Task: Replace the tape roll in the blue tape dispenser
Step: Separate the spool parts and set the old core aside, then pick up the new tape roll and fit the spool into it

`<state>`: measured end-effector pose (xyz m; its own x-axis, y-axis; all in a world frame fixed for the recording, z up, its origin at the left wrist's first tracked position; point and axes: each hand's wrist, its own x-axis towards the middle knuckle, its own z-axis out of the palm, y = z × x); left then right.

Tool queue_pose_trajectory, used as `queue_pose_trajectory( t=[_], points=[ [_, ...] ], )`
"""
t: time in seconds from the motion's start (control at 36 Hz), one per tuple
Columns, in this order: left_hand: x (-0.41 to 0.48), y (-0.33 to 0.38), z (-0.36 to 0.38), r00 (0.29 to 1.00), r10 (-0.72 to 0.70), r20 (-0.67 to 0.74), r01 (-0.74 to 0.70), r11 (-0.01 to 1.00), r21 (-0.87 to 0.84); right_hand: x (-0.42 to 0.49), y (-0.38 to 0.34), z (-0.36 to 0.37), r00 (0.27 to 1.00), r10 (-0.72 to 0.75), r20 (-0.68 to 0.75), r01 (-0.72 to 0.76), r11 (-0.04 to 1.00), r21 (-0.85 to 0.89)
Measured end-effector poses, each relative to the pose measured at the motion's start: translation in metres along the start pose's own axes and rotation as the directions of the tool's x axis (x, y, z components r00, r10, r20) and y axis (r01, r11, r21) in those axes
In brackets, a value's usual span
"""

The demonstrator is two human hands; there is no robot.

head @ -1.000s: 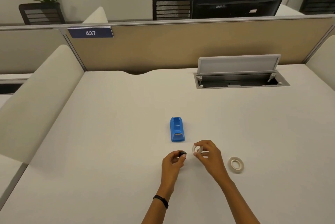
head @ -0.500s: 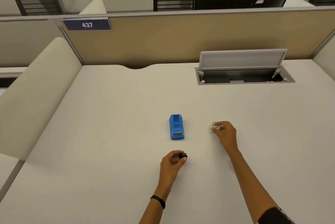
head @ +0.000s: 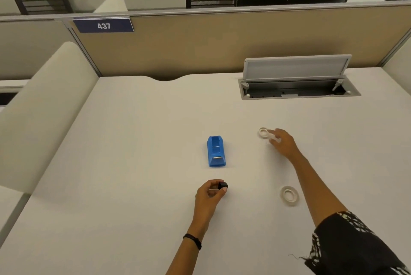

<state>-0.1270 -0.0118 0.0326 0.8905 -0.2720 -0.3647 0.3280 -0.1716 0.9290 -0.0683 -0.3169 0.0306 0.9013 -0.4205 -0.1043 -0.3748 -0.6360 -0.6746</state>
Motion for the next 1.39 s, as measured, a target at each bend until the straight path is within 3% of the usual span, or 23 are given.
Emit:
queue_pose_trajectory(
  t=[0.14, 0.36, 0.53, 0.86, 0.92, 1.0, 1.14, 1.39],
  points=[
    [-0.001, 0.0, 0.0, 1.0, 0.006, 0.016, -0.006, 1.0, 0.003, -0.04, 0.006, -0.022, 0.995, 0.076, -0.071, -0.065, 0.987, 0.149],
    [-0.002, 0.002, 0.003, 0.999, 0.015, 0.037, -0.016, 1.0, 0.027, -0.129, 0.023, -0.025, 0.991, 0.132, 0.033, -0.136, 0.967, 0.216],
    [-0.005, 0.004, 0.004, 0.998, 0.029, 0.061, -0.031, 0.999, 0.039, -0.181, 0.026, -0.004, 0.999, 0.044, 0.027, -0.042, 0.997, -0.059],
    [-0.013, 0.013, 0.003, 0.995, 0.063, 0.073, -0.065, 0.998, 0.019, -0.194, 0.021, 0.014, 0.997, -0.049, -0.059, 0.034, 0.974, -0.224],
    [-0.013, 0.015, 0.004, 0.995, 0.067, 0.08, -0.069, 0.997, 0.018, -0.193, 0.02, 0.016, 0.998, -0.033, -0.055, 0.023, 0.985, -0.171],
    [-0.014, 0.017, 0.004, 0.993, 0.081, 0.088, -0.083, 0.997, 0.01, -0.191, 0.009, 0.018, 0.999, 0.024, -0.047, -0.021, 0.998, 0.051],
    [-0.017, 0.02, 0.002, 0.992, 0.089, 0.087, -0.089, 0.996, -0.009, -0.191, -0.034, 0.019, 0.992, 0.122, 0.028, -0.122, 0.897, 0.425],
    [-0.021, 0.03, 0.004, 0.986, 0.128, 0.108, -0.123, 0.991, -0.054, -0.196, -0.072, 0.017, 0.988, 0.026, 0.151, -0.104, 0.837, 0.538]
  ],
)
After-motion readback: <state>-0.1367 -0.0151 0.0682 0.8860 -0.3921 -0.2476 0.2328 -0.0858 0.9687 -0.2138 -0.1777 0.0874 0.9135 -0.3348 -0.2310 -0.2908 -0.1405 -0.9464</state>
